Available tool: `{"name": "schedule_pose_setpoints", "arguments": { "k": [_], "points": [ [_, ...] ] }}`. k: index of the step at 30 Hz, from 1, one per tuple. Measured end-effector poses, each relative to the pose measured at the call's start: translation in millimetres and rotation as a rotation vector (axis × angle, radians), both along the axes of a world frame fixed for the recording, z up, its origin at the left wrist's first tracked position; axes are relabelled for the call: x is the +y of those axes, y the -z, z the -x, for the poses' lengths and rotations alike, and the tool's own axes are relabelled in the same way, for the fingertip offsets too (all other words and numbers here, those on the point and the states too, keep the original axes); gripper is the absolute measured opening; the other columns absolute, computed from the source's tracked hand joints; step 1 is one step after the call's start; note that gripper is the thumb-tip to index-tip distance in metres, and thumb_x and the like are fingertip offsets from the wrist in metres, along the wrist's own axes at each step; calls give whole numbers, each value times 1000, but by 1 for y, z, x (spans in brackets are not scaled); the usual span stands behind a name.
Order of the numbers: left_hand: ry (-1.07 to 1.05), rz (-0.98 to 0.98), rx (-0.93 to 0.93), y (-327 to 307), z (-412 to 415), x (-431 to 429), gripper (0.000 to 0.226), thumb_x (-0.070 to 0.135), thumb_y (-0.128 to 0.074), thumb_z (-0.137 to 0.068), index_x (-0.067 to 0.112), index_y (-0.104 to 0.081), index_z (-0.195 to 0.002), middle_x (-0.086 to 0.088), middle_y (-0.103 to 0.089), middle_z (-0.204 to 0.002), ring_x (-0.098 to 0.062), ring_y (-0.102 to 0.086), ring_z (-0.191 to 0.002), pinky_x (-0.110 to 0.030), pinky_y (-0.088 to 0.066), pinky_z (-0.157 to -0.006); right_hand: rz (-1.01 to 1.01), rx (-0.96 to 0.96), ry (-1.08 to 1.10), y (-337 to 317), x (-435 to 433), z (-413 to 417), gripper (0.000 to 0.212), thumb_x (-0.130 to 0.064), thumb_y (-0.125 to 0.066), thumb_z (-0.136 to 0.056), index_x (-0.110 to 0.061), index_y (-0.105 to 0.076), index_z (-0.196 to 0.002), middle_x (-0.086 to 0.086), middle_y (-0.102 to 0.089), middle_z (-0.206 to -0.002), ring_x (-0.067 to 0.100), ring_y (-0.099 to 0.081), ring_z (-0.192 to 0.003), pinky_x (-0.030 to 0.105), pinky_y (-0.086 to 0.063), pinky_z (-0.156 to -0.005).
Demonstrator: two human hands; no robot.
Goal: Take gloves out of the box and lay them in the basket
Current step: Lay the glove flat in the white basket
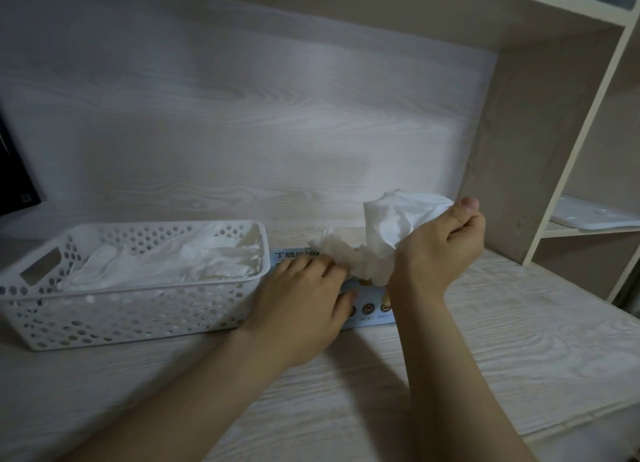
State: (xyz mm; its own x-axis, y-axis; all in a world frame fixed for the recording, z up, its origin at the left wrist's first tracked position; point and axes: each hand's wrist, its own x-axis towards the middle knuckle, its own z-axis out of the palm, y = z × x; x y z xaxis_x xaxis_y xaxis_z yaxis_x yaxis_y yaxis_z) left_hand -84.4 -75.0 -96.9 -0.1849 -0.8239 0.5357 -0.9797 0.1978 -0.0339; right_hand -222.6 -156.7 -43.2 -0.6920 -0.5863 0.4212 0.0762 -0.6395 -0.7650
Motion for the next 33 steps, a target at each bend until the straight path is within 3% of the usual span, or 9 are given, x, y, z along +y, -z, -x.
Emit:
{"name": "schedule_pose_setpoints", "arguments": {
  "k": [9, 13, 16, 18, 21, 24, 26, 29, 33],
  "points": [
    [278, 106, 695, -24, 0, 12, 68, 63, -44, -102, 33, -30, -161, 12, -51, -153, -1, -51, -134, -23, -46, -107, -63, 50, -479, 4, 0, -11, 49, -54, -47, -107, -20, -45, -71, 8, -38, -66, 27, -39, -68, 45, -39, -65],
    [344, 288, 675, -34, -6, 13, 37, 29, -72, -97, 20, -67, -133, 12, -67, -123, -3, -64, -112, -24, -55, -94, -8, 221, -639, -1, 13, -15, 49, -37, -59, -108, -6, -60, -71, 8, -53, -61, 24, -51, -61, 36, -45, -60],
    [249, 410, 640, -37, -14, 9, 14, 17, -73, -95, 10, -77, -106, 6, -66, -113, -6, -65, -99, -29, -56, -86, 15, 344, -669, -4, 16, -15, 22, -17, -68, -103, -10, -75, -84, -4, -71, -70, 9, -67, -69, 23, -54, -67],
    [188, 440, 624, -40, -18, 10, 16, 22, -69, -98, 9, -78, -99, 5, -65, -112, -6, -64, -96, -24, -54, -85, 19, 374, -779, -4, 19, -15, 14, -22, -70, -99, -12, -79, -105, 0, -78, -93, 15, -73, -92, 36, -60, -85],
    [140, 448, 638, -47, -25, 14, 22, 27, -67, -100, 10, -79, -91, 5, -66, -103, -5, -63, -87, -11, -44, -76, 93, 510, -983, -2, 21, -12, 47, -50, -67, -93, -19, -72, -128, 10, -75, -120, 29, -70, -120, 53, -55, -103],
    [112, 464, 632, -51, -32, 16, 23, 28, -66, -103, 12, -75, -90, 5, -67, -93, -9, -63, -82, -23, -51, -73, 127, 554, -1160, 0, 25, -11, 42, -33, -73, -95, -8, -70, -128, 20, -74, -118, 39, -72, -112, 53, -60, -93],
    [111, 454, 681, -53, -36, 18, 15, 22, -62, -104, 13, -70, -95, 6, -69, -88, -11, -66, -81, -37, -55, -71, 73, 521, -1151, 1, 24, -14, 24, -16, -76, -94, -4, -75, -115, 22, -76, -100, 43, -72, -86, 50, -60, -73],
    [131, 420, 752, -53, -39, 21, 19, 5, -54, -103, 17, -68, -108, 11, -71, -95, -6, -67, -87, -31, -55, -71, 28, 448, -1037, 1, 24, -16, 11, -14, -75, -95, -5, -80, -95, 13, -71, -78, 31, -59, -65, 34, -45, -53],
    [140, 271, 754, -54, -45, 19, 19, 3, -48, -93, 14, -64, -87, 4, -64, -88, -13, -60, -83, -34, -47, -70, 39, 407, -1013, 1, 26, -16, 15, -10, -72, -98, 1, -75, -89, -3, -62, -58, 8, -53, -48, 21, -40, -44]
  ]
}}
